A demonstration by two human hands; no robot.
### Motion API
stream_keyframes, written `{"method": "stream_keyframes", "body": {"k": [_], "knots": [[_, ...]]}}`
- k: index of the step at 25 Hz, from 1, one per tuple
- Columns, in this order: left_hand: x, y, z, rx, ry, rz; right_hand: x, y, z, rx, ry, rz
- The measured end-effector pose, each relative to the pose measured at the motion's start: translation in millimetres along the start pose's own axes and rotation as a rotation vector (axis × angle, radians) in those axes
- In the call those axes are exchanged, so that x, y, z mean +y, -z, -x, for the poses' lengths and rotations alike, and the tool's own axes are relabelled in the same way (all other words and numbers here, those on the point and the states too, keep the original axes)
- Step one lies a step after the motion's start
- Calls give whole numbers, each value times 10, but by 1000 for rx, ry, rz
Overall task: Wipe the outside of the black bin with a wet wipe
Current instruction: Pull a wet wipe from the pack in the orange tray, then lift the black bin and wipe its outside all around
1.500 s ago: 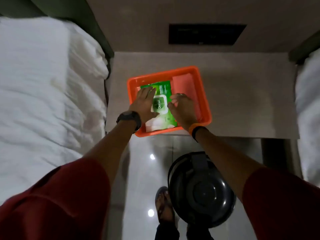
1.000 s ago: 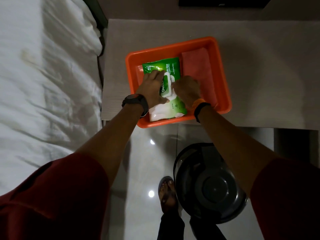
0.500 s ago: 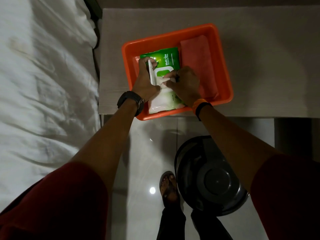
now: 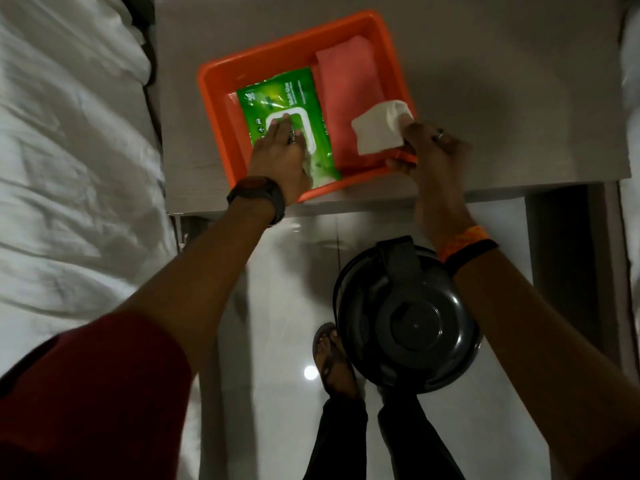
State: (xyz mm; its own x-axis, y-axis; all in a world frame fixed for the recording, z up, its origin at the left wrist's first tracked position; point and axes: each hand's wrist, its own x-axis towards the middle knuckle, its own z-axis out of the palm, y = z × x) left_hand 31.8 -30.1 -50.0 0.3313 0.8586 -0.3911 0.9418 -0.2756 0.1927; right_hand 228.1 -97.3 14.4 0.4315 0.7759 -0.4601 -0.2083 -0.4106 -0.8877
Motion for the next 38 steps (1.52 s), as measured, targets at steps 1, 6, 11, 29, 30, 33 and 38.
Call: {"method": "stream_keyframes", "body": {"k": [1,6,11,29,30,33,38], "knots": [[26,72,-55,-41,23,-73,-3,119,124,1,13,4],[457,232,-14,-46,-1,-67,337,854,540,48,-86,-138],[1578,-357,691,252,-372,313,806,1592,678,97,-309,-277],[2973,-1579,871,-376,120,1132,1835,2863,709,245,-437,-258],[3017,-1601,828,-355,106,1109,1875,2872,680,191,-434,-223],[3092,-1660,653,-206,-68,804,1962,2902,608,316,-375,-138],[3002,-1745,517,-649,-743,-205,2187,3109,561,564,-315,276]]}}
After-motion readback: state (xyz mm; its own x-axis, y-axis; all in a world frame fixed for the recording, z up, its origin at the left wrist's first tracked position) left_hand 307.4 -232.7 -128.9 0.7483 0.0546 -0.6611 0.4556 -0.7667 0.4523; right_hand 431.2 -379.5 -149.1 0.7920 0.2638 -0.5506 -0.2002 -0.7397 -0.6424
